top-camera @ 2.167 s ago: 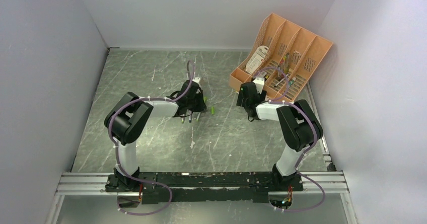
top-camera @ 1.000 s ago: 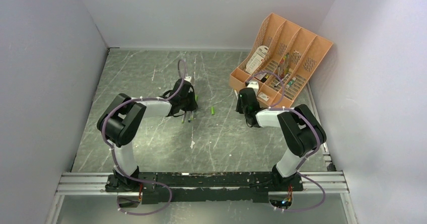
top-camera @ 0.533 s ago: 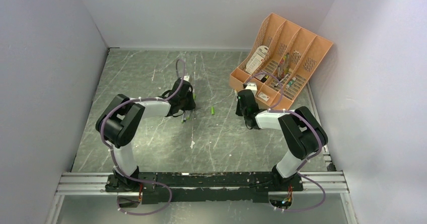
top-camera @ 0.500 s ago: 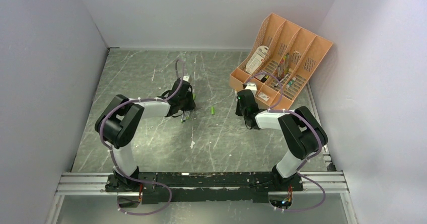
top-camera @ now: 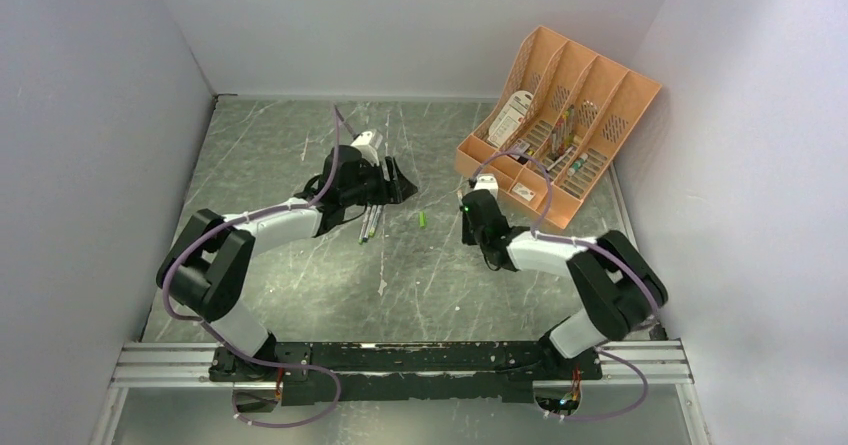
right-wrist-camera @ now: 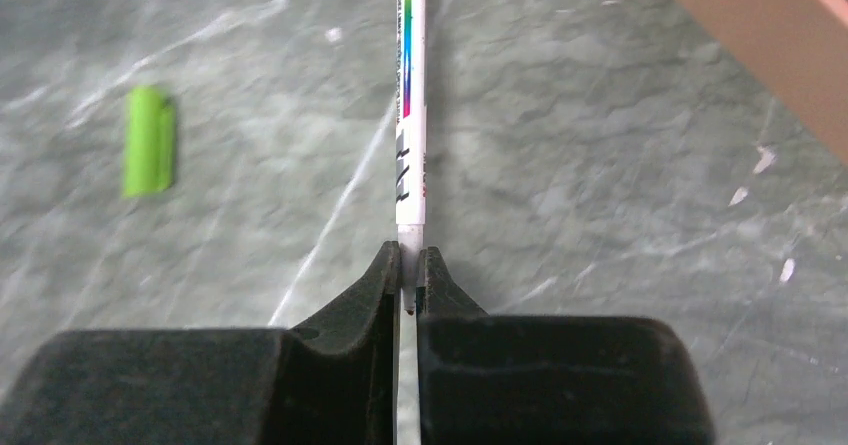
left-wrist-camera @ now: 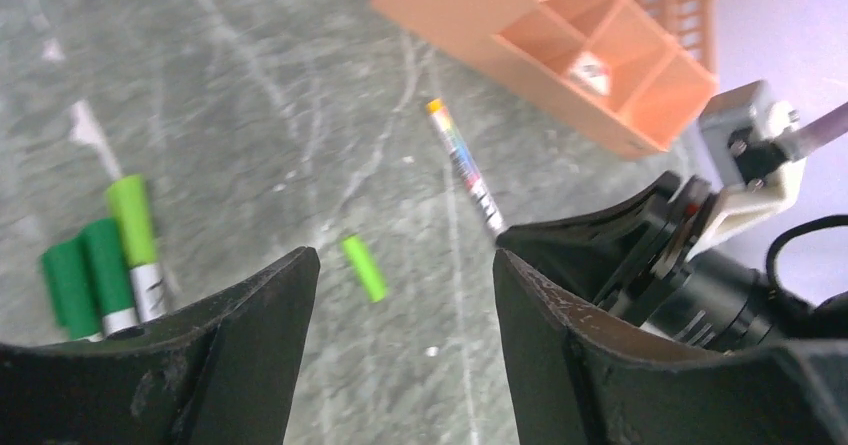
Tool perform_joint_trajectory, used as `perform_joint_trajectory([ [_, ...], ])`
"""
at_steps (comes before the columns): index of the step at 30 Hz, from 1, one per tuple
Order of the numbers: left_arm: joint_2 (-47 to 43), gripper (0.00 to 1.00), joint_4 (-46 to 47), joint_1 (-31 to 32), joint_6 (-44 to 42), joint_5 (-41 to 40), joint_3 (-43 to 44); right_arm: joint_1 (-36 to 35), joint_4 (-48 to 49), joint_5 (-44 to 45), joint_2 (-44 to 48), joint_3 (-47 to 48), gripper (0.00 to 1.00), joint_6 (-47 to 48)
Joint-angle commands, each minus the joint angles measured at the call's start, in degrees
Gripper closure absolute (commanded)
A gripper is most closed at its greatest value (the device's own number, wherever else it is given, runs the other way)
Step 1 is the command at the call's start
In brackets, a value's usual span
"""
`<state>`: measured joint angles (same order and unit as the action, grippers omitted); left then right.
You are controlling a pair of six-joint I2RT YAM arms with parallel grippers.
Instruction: Insert the pens into the pen caps
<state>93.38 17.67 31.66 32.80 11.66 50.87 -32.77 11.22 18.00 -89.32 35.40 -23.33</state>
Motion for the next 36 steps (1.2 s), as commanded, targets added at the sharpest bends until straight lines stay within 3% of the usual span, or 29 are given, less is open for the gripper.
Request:
perform_joint_trajectory([
  [1,-0.52,0.25,9.99,-1.1,5.07,11.26,-0.86,-3.46,-3.09,-1.16,8.53,-1.88,1.0,2.64],
  [12,9.27,0.27,28.46,-2.21,23.81,24.45,-2.53,-6.77,-5.26,-8.47,23.17,-2.86,1.0,3.09],
  [28,12.87,0.27,36.15,-2.13,32.25,24.87,-1.46,-7.16,-1.06,-20.89,26.56,-2.13,1.0,-0.55],
  [36,13.91,0.4,39.62,-2.22,34.38,25.59,-2.0,-7.27,-1.44,-22.28,26.7,-1.87,1.0,-0.38],
])
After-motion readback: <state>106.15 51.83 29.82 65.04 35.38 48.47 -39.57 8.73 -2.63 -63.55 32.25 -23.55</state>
